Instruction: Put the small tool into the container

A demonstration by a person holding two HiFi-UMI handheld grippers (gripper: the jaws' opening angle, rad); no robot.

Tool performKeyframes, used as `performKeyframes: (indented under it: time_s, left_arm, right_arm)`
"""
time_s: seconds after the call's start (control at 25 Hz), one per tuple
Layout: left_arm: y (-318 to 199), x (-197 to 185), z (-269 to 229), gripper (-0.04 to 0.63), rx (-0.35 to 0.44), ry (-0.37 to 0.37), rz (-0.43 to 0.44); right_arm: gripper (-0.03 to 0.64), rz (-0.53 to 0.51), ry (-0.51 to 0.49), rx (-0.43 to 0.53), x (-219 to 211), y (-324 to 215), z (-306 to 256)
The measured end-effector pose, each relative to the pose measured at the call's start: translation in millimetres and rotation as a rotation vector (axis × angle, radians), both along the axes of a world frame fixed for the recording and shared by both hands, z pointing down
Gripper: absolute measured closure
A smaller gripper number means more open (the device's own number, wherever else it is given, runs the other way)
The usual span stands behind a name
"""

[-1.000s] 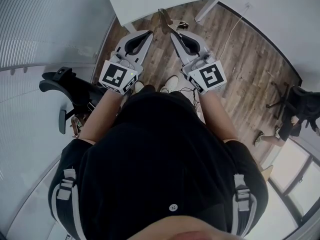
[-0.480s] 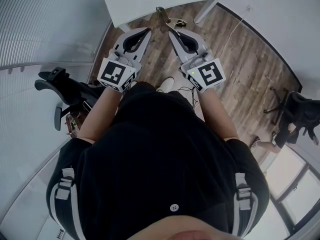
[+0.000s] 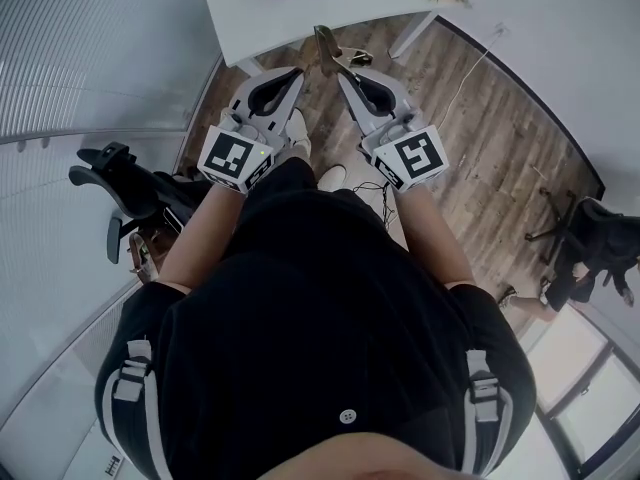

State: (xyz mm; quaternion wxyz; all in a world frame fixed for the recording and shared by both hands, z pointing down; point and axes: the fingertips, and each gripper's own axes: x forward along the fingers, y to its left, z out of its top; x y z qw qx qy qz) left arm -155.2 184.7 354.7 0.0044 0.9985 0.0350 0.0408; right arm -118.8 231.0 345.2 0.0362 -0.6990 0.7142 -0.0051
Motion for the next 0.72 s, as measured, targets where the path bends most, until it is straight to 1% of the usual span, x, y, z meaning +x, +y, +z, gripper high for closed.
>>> performKeyframes:
  time_s: [0.2,0.28,0.48,0.64,0.72]
  left_arm:
    - [-5.2,11.0,0.7,0.586,-0.001,0.017,0.001]
    - [-11.0,23.4,-0.7,0.586,0.001,0.02,0.008]
    - [-37.8,59.1,0.1,0.586,-0.009,0.017,0.006]
    - [-58.8,72.4,-2.8,0.586,-0.019,0.041,0.032]
    - [-72.9,80.2,0.5,0.588,-0.017,0.036,0.03]
  right_arm:
    - [0.604,0.002,0.018,-0.001,9.4,-3.2,-1.4]
    - [0.604,0.01,0.021,-0.006,21.8,-8.2,-1.9]
    - [0.604,0.027,0.01,-0.019,59.3,-31.0,0.3]
    - [0.604,0.027,-0.006,-0.03,72.5,-54.3,2.8]
    - [0.604,0.021,0.0,-0.038,77.1,-68.8,4.4]
